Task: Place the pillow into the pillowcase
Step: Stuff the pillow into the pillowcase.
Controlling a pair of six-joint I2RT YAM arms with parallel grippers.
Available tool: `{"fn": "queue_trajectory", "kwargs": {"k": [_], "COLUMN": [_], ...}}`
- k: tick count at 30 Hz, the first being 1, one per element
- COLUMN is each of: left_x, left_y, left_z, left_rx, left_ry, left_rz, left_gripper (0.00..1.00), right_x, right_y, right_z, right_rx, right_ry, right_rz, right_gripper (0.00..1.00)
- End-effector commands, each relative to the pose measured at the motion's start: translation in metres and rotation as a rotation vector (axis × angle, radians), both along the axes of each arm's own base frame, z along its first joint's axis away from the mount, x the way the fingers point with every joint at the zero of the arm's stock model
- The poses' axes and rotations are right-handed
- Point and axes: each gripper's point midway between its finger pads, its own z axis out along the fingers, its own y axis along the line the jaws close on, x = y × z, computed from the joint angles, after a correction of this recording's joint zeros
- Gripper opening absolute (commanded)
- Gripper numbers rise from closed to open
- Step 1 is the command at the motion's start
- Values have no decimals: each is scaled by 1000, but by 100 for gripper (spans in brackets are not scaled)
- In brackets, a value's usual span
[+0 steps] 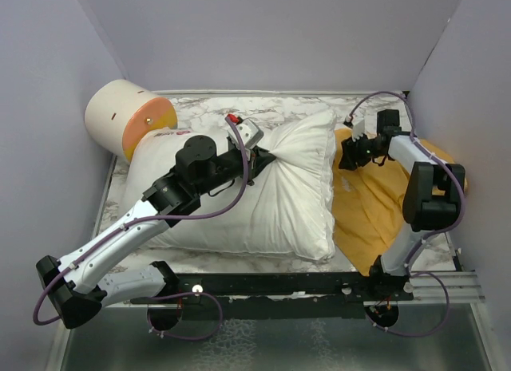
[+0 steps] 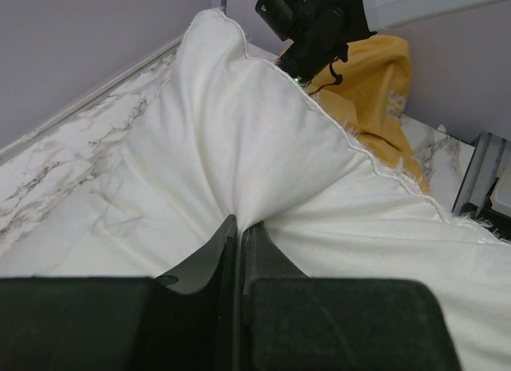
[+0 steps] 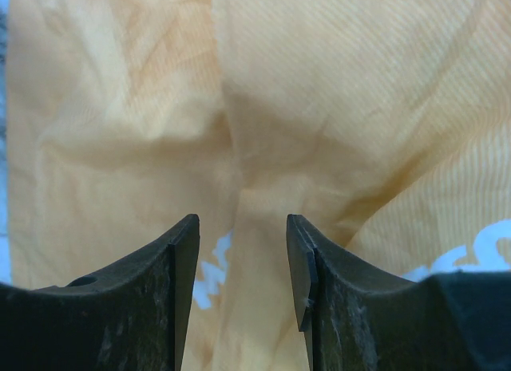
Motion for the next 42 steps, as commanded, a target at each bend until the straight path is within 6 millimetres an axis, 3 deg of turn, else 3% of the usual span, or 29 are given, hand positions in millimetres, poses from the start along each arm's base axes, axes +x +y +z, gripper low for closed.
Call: {"fn": "queue_trajectory", "kwargs": {"k": [1,9,14,18,21,24,35,42], "left_x": [8,9,8,7,7,9,11,15], "left_y": [11,4,-9,-12,-12,-13,-48,-72], "left_z": [30,18,-8,-20,-25,-32,-74,-97], "left_rx": [-93,-96,-103,-98,-88,-72,-1,57], "left_ry": [-59,-24,55,86,91,104,226,299], "left_rz": [52,34,-5,-15,-13,-9,-128,-210], "left_gripper": [0,0,0,0,0,0,0,0], "right_x": [39,55,69,72,73,75,79,77], "right_y": [6,15,9,8,9,11,26,28], "right_z": [10,-3,-4,1,10,28,105,124], "right_rx": [-52,-105,-141,-147,-144,-128,-44,-36], "right_ry": [-94,-98,-114,-134,-160,-201,-330,-353], "right_rz": [-27,-52,-94,-95,-88,-83,-52,-35], "right_gripper": [47,48,46,23,8,1,1,1]}}
